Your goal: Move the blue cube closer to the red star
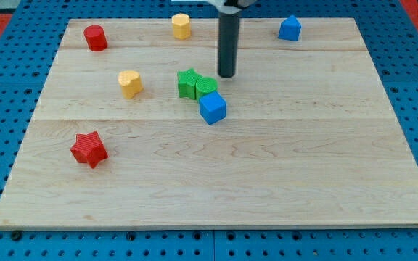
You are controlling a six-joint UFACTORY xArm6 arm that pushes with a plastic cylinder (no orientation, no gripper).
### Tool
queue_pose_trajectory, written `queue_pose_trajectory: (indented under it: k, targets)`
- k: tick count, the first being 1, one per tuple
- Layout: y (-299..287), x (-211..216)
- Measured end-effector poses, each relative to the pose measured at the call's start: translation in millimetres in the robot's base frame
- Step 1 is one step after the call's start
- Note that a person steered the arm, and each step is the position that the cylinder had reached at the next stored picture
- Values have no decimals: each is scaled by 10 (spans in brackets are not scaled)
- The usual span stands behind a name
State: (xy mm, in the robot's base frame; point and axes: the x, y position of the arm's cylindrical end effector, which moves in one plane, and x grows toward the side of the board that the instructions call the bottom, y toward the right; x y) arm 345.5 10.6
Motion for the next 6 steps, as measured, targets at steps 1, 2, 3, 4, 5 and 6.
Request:
queue_pose_trajectory:
  k: [1,2,3,4,5,6]
  targets:
    - [45,368]
    - [-36,875]
    - [556,886]
    - [157,1362]
    - [-622,1157]
    - [-1228,1138]
